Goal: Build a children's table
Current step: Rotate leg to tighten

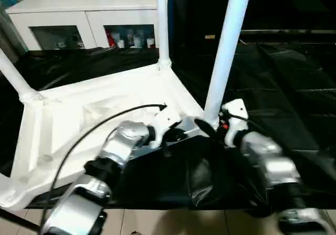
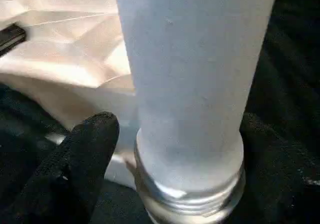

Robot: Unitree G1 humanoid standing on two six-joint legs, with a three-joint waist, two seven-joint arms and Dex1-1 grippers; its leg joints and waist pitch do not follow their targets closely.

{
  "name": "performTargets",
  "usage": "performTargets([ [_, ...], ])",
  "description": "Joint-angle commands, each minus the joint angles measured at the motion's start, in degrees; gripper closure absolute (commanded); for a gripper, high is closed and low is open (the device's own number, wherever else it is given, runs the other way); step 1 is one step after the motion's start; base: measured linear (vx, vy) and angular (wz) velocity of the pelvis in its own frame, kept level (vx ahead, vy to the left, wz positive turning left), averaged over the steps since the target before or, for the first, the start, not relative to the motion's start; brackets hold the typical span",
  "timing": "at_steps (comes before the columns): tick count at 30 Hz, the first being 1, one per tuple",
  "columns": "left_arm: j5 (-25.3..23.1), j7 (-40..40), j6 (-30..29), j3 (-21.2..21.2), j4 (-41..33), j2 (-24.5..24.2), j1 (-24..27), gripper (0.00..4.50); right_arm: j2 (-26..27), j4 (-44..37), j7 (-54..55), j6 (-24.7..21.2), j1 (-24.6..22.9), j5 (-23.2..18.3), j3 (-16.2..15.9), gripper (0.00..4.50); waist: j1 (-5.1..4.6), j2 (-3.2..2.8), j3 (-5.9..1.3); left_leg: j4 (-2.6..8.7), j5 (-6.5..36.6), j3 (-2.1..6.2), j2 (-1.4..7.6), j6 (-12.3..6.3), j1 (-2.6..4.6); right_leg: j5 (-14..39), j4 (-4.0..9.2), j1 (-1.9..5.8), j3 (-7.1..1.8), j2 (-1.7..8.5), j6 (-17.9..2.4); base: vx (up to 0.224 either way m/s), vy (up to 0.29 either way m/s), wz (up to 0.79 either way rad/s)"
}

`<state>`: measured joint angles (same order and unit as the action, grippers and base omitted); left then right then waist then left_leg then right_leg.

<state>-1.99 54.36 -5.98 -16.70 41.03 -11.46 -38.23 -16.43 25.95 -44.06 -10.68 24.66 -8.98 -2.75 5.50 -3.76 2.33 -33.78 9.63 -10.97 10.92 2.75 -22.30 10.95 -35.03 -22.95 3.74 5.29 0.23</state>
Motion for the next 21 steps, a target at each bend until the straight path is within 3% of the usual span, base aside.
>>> performTargets([
  [1, 1.66, 4.52, 2.43, -0.13, -1.70, -1.46, 1.38, 4.50, -3.14, -5.10, -12.81, 1.12, -0.84, -2.07, -4.62, 0.56, 0.34, 1.67, -3.89, 3.13, 8.40, 0.86, 1.83, -5.74, 0.55, 5.28, 3.88, 3.10, -2.05, 3.16, -12.80, 0.000, 0.000, 0.00],
  [5, 4.09, 11.01, 2.51, 0.23, -4.24, -3.71, 2.69, 4.50, -7.64, -6.33, -20.27, 0.41, -1.35, -2.86, -5.35, 0.56, 0.74, 1.53, -3.82, 3.06, 8.82, 0.70, 2.17, -6.59, 0.71, 6.30, 3.76, 2.79, -2.05, 3.13, -13.71, 0.000, 0.000, 0.00],
  [9, 6.67, 16.17, 0.72, 0.41, -8.11, -5.72, 4.04, 4.50, -8.64, -5.62, -22.31, 1.33, -0.70, -2.96, -5.61, 0.56, 0.71, 1.53, -3.65, 3.35, 10.88, 0.75, 2.35, -5.42, 0.87, 10.03, 3.97, 2.60, -2.08, 3.21, -13.72, 0.000, 0.000, 0.00],
  [15, 7.22, 18.13, -0.20, 0.91, -9.70, -6.28, 4.79, 4.50, -8.82, -5.74, -24.80, 0.72, -0.91, -3.12, -6.91, 0.56, 0.95, 1.55, -3.61, 3.43, 10.42, 0.68, 2.44, -4.99, 1.06, 10.08, 3.97, 2.39, -2.22, 3.16, -13.73, 0.000, 0.000, 0.00],
  [21, 7.19, 18.18, -0.77, 0.90, -10.62, -6.68, 5.37, 4.50, -8.59, -5.26, -25.47, 0.96, -1.41, -2.57, -8.00, 1.21, 1.02, 1.68, -3.63, 3.38, 9.96, 0.65, 2.35, -4.88, 0.99, 10.33, 3.98, 2.43, -2.24, 3.23, -13.34, 0.000, 0.000, 0.00],
])
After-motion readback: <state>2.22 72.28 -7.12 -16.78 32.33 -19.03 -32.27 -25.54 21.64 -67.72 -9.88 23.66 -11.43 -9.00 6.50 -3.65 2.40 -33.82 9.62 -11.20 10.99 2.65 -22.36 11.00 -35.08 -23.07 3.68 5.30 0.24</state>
